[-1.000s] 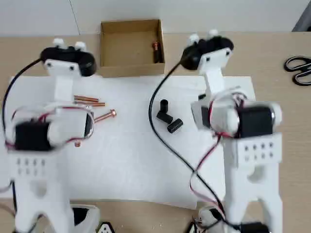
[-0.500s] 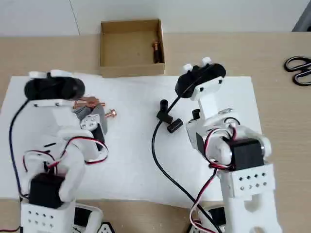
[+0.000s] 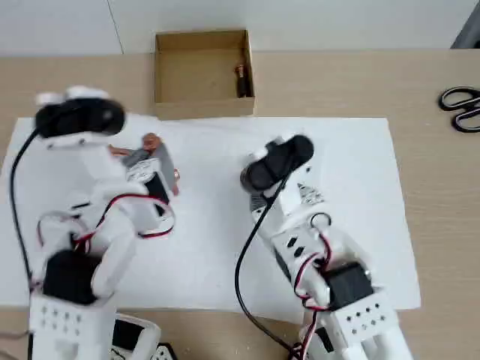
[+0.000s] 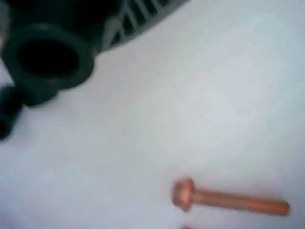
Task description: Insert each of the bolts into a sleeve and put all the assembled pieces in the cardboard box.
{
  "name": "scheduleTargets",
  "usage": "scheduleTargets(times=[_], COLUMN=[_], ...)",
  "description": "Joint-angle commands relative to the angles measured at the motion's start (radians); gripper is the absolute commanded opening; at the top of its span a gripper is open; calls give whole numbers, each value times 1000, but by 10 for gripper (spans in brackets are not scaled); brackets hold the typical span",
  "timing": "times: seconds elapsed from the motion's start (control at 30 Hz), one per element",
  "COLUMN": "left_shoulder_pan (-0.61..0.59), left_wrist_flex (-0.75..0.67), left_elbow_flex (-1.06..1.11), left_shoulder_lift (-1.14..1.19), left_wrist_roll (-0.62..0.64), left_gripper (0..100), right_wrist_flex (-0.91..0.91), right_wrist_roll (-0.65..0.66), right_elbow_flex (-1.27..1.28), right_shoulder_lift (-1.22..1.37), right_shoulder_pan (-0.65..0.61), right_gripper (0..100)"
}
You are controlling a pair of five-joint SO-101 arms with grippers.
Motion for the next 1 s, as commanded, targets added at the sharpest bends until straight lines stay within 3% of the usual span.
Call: scheduleTargets(times=[0.0, 0.23, 0.53, 0.97], left_shoulder_pan=[40, 58, 193, 199], left_wrist_flex=[57, 26, -3, -132], left_elbow_flex=[-174, -277, -274, -94], left_shoulder_lift=[114, 252, 269, 259], left_wrist_roll=[46, 89, 89, 89], left_gripper=[6, 6, 6, 6], right_wrist_flex=[-130, -180, -180, -173], right_wrist_roll=[-14, -21, -117, -120], right_elbow_flex=[97, 229, 241, 241], right_shoulder_lift=[-113, -211, -209, -209], right_shoulder_pan=[-41, -90, -154, -217], right_gripper=[4, 4, 4, 4])
